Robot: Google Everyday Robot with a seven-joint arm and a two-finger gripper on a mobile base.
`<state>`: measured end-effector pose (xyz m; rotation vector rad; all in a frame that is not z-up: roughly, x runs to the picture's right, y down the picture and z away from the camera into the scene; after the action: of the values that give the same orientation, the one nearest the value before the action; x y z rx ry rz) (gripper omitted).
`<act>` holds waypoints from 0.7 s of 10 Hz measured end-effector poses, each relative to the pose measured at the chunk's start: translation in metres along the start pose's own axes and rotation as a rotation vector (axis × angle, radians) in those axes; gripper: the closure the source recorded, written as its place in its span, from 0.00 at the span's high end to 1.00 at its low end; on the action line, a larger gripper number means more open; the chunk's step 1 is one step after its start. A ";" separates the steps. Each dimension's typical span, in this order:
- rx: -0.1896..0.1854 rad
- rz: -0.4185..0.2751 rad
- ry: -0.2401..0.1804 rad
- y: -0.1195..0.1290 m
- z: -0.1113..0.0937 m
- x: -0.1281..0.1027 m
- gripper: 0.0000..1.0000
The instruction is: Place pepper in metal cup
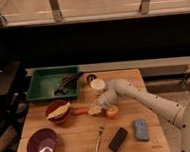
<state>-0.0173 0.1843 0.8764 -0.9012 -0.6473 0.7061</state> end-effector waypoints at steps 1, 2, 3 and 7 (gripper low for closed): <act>0.000 0.000 0.000 0.000 0.000 0.000 0.31; -0.002 -0.001 0.001 0.001 -0.001 0.000 0.31; -0.002 -0.001 0.002 0.001 -0.001 0.000 0.31; -0.001 -0.001 0.001 0.001 -0.001 0.000 0.31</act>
<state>-0.0164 0.1841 0.8754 -0.9022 -0.6473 0.7049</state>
